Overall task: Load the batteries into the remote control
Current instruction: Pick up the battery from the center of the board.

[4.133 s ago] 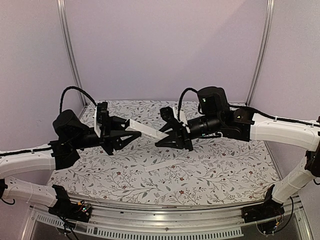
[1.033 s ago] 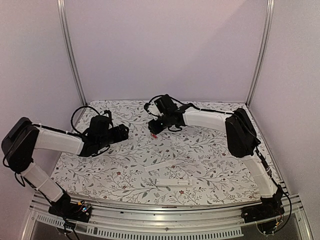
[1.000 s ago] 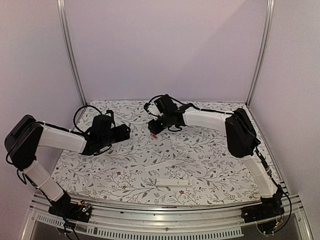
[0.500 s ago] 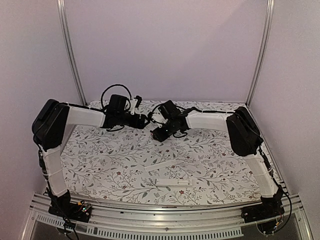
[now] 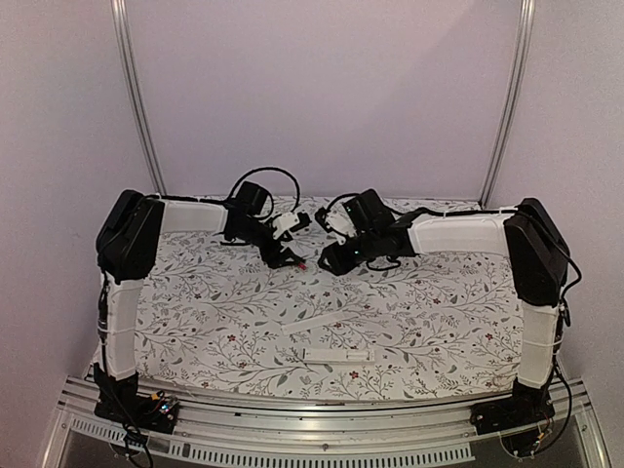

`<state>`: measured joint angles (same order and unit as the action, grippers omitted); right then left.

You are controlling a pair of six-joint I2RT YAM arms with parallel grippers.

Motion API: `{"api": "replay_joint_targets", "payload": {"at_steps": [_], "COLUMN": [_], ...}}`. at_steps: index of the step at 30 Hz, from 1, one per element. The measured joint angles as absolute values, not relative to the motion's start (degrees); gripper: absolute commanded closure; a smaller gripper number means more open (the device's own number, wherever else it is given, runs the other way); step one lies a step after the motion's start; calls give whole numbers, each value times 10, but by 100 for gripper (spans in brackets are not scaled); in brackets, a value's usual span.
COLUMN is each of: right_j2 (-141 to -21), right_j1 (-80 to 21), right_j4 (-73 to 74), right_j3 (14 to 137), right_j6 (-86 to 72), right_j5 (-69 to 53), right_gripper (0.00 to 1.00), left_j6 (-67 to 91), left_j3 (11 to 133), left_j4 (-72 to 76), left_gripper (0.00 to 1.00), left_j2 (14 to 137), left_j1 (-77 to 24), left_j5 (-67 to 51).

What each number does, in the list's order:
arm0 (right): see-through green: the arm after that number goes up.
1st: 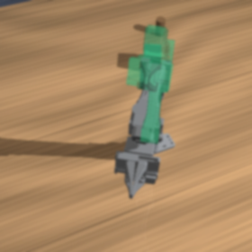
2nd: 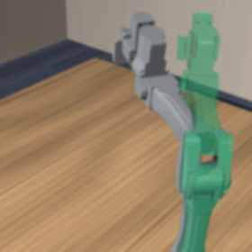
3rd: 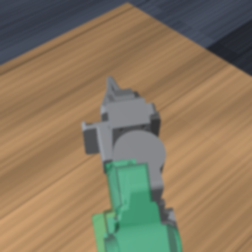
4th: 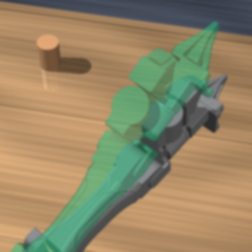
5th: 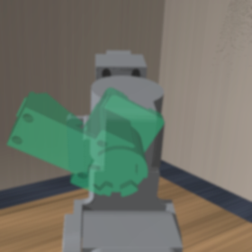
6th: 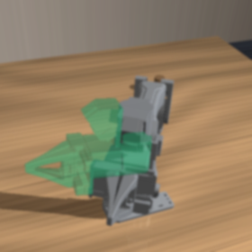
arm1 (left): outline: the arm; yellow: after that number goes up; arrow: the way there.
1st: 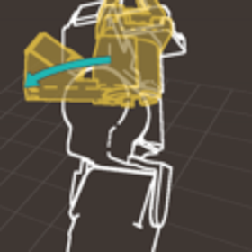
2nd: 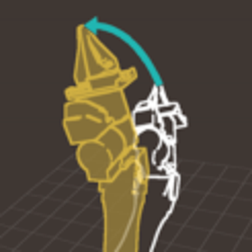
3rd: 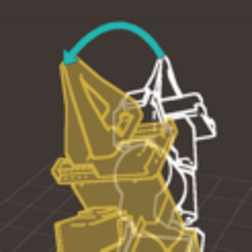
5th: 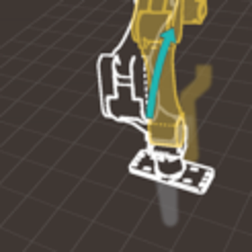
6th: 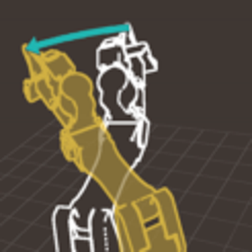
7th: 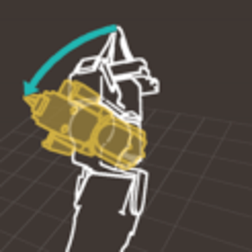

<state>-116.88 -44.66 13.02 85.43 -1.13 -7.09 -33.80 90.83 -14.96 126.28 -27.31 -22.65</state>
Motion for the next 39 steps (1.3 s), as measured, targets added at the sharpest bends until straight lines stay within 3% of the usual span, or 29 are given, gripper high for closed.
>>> {"api": "replay_joint_targets", "payload": {"at_steps": [7,13,20,26,39], "right_j2": [-1086,-1059,-1044,-1024,-1013], "right_j1": [-436,-435,-435,-435,-435], "right_j4": [102,92,90,91,96], "right_j3": [747,713,704,689,678], "right_j6": [-35,-47,-53,-52,-52], "right_j5": [-70,-73,-76,-71,-58], "right_gripper": [55,55,55,55,55], "left_j6": [-482,-547,-538,-533,-529], "left_j3": [940,976,1088,1116,1142], "left_j4": [-205,-247,-279,-340,-394], "left_gripper": [3,1,7,11,33], "left_j2": [1306,1324,1385,1406,1417], "left_j1": [-272,-271,-271,-271,-276], "left_j5": [-288,-305,-293,-287,-278]}}
